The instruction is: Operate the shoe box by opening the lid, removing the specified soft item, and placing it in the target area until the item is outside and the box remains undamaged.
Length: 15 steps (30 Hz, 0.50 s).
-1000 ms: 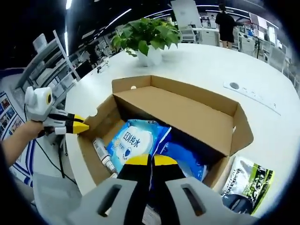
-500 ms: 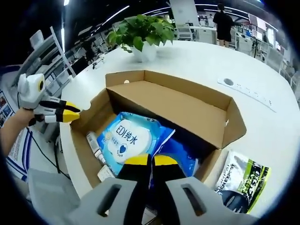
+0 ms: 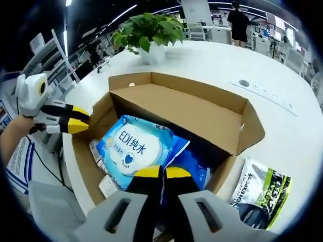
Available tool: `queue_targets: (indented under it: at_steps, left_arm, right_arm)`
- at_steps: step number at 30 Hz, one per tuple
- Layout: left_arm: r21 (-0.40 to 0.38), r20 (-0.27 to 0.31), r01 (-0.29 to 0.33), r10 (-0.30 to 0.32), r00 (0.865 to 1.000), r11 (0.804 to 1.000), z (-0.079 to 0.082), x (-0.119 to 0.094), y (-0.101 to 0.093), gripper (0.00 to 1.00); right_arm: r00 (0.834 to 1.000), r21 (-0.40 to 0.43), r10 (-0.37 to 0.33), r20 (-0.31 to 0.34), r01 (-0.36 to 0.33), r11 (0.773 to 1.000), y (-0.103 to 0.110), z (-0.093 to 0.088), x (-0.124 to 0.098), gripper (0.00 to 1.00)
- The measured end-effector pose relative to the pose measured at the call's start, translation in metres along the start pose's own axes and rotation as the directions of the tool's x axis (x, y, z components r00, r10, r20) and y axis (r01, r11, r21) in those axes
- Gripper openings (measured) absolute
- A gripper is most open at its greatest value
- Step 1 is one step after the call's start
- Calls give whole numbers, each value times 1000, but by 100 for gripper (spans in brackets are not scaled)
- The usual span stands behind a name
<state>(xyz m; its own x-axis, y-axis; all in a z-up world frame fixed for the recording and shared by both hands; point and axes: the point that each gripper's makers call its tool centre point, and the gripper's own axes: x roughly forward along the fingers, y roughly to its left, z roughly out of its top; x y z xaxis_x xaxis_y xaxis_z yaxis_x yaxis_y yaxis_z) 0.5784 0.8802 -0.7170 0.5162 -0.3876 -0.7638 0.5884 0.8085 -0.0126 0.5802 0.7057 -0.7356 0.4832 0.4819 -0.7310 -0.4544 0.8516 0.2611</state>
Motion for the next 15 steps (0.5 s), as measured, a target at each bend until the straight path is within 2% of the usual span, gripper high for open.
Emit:
queue_targets:
  at_steps: [8,15]
  left_arm:
    - [8,-65,68,-67,996,998,-8,25,-13,17]
    - [-121,-65,154,-163,984,981,-10,38,-29,21]
  right_arm:
    - [1000,-38,-13,-17,12,999,-1,-3,2,0]
    - [1000,-38,-14,-18,13,999,-2,-3,2,0]
